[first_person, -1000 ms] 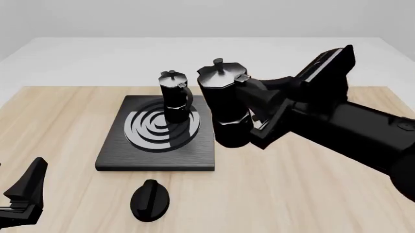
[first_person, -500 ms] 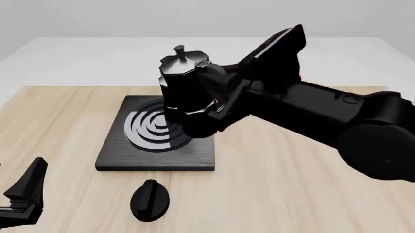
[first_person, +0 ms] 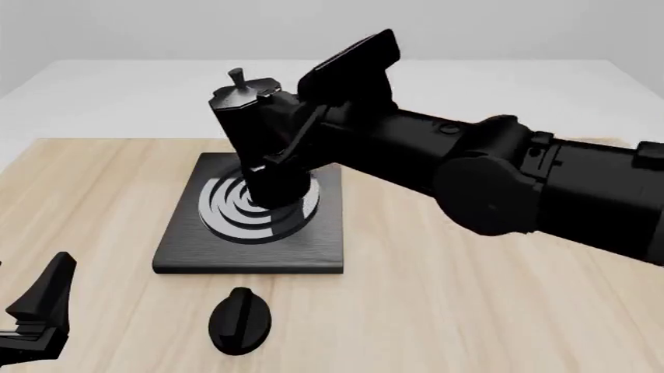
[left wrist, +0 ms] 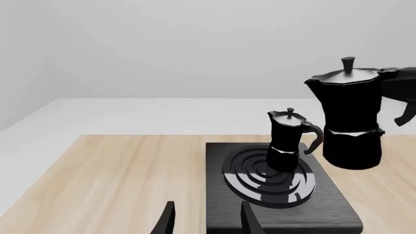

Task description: Put both moka pots on the stove.

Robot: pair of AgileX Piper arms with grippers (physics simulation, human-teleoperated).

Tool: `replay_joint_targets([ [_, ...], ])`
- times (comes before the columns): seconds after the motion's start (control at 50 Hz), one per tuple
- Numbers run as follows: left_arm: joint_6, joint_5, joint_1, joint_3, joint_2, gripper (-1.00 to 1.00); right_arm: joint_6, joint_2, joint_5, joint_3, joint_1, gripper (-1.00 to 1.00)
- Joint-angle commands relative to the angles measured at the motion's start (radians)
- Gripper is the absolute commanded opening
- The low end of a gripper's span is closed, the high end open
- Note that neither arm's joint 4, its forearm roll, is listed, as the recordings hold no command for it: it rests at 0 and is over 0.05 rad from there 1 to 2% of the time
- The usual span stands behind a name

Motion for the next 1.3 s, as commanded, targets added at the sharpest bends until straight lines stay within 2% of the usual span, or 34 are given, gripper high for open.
replay_joint_targets([
  [0.02,0.0,0.0,0.0,0.0,0.0,1.0,0.029,0.071,-0.002,-0.105,0.02,-1.0],
  [0.56,0.0,0.0,0.0,0.0,0.0,1.0,0.048,0.202,0.018,-0.235,0.022,-1.0],
  [0.94,0.0,0.0,0.0,0.0,0.0,1.0,0.05,0.333,0.046,-0.364,-0.018,-1.0],
  [1.3,0.0,0.0,0.0,0.0,0.0,1.0,0.058,0.407,0.061,-0.433,-0.006,-1.0],
])
